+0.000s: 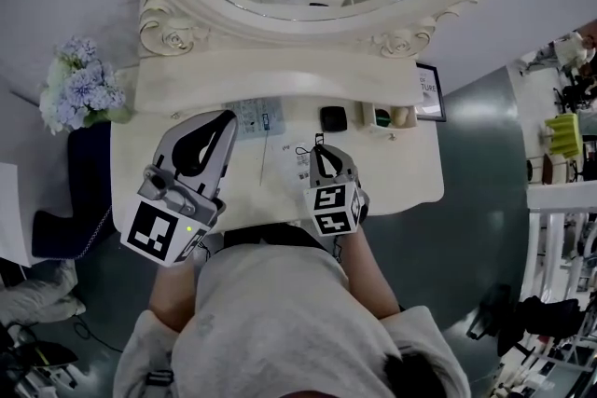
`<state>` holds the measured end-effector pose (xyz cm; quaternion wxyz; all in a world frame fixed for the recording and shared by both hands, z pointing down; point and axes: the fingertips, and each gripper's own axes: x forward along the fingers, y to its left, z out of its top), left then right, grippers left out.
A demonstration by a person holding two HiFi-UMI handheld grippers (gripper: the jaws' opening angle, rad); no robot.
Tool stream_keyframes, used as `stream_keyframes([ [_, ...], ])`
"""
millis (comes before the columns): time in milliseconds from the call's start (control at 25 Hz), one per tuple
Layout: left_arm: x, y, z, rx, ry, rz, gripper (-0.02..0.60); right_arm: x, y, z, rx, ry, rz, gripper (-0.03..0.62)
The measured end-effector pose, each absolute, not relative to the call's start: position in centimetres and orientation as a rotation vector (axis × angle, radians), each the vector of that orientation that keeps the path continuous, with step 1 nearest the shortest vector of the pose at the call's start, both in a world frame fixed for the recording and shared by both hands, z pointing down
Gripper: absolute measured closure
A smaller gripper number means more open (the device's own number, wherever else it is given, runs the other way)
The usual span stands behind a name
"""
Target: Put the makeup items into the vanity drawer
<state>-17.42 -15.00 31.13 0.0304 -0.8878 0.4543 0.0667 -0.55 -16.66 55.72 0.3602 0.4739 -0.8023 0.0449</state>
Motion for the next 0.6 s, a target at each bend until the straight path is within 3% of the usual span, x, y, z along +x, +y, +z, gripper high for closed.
stream_keyframes([
  [600, -13.0, -15.5, 30.8, -2.777, 1.290, 0.188, 0.568, 3.7, -17.5, 48.8, 1.482, -2.327, 0.298, 0.560],
])
